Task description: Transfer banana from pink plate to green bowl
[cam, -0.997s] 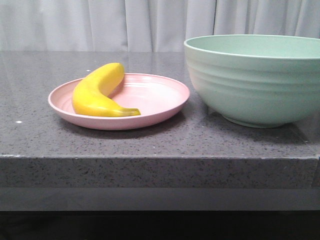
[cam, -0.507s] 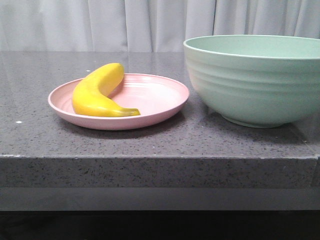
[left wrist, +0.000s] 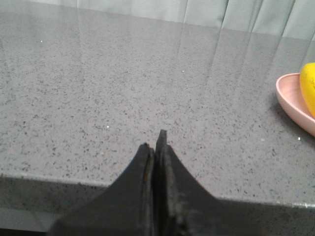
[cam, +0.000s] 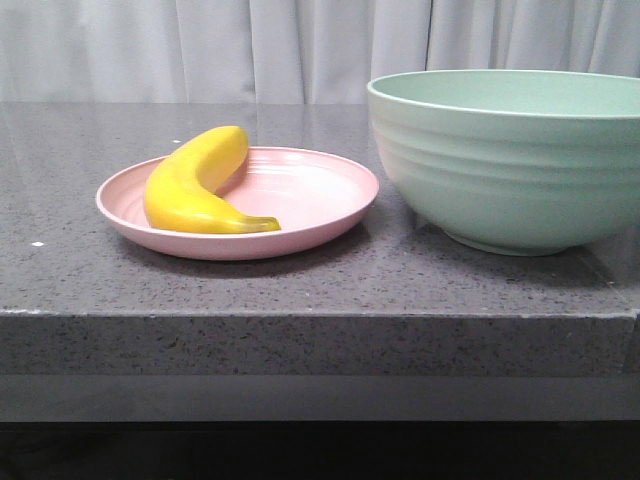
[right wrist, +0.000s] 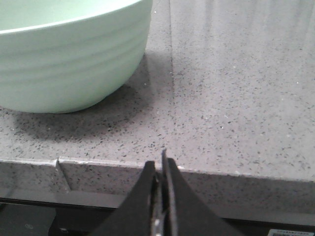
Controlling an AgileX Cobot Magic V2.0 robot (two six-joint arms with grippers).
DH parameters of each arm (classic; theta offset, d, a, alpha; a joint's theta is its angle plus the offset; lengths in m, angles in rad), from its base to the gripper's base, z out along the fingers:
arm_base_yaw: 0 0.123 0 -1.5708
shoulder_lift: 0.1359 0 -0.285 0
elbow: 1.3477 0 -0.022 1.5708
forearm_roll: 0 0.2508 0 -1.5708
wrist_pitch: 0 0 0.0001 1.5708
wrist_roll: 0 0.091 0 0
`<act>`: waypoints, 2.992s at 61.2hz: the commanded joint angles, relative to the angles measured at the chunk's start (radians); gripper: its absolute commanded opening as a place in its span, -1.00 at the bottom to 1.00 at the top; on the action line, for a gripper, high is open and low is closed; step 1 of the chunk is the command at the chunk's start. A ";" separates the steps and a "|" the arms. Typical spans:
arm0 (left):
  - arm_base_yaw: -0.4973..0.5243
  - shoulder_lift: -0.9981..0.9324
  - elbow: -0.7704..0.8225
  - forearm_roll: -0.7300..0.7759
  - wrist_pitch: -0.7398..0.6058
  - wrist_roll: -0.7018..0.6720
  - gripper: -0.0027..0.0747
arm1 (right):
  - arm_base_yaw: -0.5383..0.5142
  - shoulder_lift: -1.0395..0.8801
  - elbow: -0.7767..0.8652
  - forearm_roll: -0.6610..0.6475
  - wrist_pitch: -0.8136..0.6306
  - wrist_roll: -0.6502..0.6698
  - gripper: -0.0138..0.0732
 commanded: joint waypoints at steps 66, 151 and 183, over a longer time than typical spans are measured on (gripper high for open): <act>-0.004 0.475 -0.469 0.042 -0.074 -0.002 -0.33 | -0.005 0.423 -0.479 0.030 -0.041 -0.005 -0.02; -0.445 1.485 -1.190 -0.206 0.515 0.042 0.54 | -0.005 0.423 -0.479 0.030 -0.035 -0.005 0.80; -0.445 1.562 -1.192 -0.209 0.493 0.042 0.31 | -0.005 0.423 -0.479 0.030 -0.035 -0.005 0.80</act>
